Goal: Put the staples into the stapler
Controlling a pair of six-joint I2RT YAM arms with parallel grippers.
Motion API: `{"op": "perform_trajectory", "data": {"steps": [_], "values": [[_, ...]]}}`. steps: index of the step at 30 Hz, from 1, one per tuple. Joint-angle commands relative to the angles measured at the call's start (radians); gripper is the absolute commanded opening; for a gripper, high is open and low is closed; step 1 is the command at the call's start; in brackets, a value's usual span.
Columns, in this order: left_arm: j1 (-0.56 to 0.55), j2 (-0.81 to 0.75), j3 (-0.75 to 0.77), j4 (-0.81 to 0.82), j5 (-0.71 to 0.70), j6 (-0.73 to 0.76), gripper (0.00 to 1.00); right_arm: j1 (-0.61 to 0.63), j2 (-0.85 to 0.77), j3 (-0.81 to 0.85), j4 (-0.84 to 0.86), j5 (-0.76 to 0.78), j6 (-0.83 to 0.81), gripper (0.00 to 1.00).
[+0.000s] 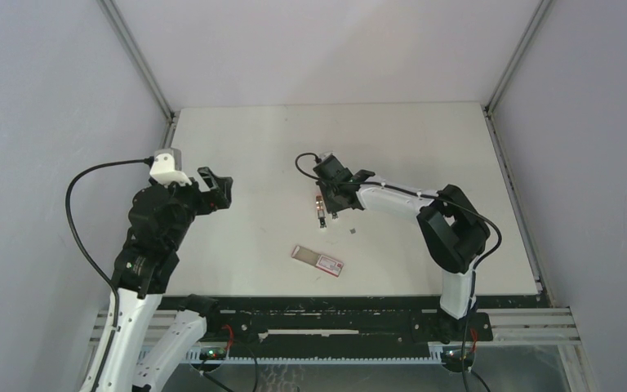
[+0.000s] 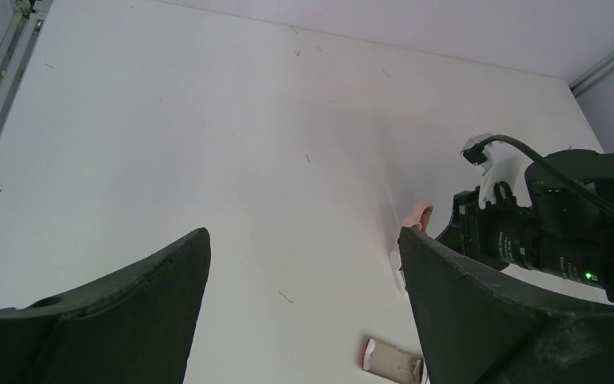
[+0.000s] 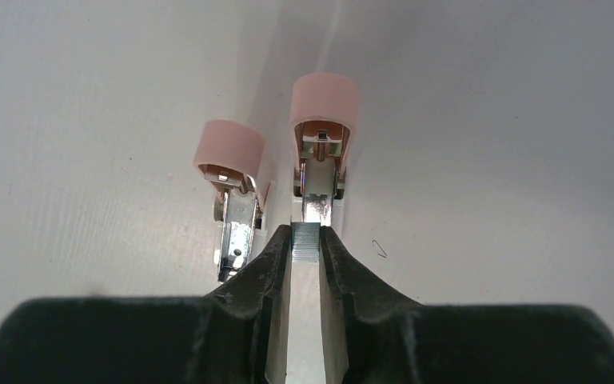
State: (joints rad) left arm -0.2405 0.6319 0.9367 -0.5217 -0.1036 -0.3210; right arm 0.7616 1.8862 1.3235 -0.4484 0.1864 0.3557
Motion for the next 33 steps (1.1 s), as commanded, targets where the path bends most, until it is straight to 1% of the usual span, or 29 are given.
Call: {"op": "perform_trajectory", "data": {"steps": [1,33], "values": [[0.009,-0.012,-0.025,0.046,0.032,-0.015,0.91,-0.007,0.015,0.040,0.022,0.020,0.009,0.15],[0.024,-0.024,-0.031,0.050,0.039,-0.018,0.91,-0.024,0.059,0.040,0.027,0.015,-0.016,0.14]]}}
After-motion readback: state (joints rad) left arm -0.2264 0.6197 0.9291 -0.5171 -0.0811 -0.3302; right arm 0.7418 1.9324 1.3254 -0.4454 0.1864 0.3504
